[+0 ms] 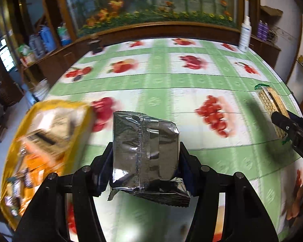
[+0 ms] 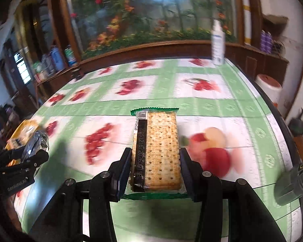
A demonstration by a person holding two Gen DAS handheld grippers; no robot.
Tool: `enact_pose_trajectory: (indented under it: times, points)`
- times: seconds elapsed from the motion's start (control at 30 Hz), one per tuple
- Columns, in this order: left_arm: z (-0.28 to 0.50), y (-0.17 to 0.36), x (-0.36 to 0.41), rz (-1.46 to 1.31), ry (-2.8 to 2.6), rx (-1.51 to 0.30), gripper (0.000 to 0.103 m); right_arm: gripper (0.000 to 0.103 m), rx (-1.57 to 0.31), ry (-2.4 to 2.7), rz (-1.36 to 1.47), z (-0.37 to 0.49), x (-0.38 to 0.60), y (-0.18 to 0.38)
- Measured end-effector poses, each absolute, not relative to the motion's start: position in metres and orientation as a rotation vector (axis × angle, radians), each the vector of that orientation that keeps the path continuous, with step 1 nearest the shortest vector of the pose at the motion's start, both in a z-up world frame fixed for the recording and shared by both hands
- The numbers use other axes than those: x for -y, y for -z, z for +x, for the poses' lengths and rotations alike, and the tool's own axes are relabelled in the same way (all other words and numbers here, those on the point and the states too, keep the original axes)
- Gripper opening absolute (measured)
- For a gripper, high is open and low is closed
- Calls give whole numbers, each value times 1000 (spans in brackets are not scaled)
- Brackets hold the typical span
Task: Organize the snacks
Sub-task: 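Carry the foil bag and green-wrapped cracker pack over the yellow tray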
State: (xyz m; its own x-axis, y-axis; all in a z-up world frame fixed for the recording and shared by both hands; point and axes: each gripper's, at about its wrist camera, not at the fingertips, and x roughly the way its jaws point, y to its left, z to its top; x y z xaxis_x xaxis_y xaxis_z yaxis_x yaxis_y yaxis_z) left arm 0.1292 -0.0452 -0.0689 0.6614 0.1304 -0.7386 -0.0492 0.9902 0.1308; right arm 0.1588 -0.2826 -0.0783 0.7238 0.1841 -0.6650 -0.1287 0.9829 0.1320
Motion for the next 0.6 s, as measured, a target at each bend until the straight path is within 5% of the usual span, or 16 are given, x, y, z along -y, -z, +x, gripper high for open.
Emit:
enact_pose_trajectory:
  times: [0.6]
  points:
    - [42, 43, -74, -10, -262, -756, 58, 47, -694, -469, -44, 99, 116, 44]
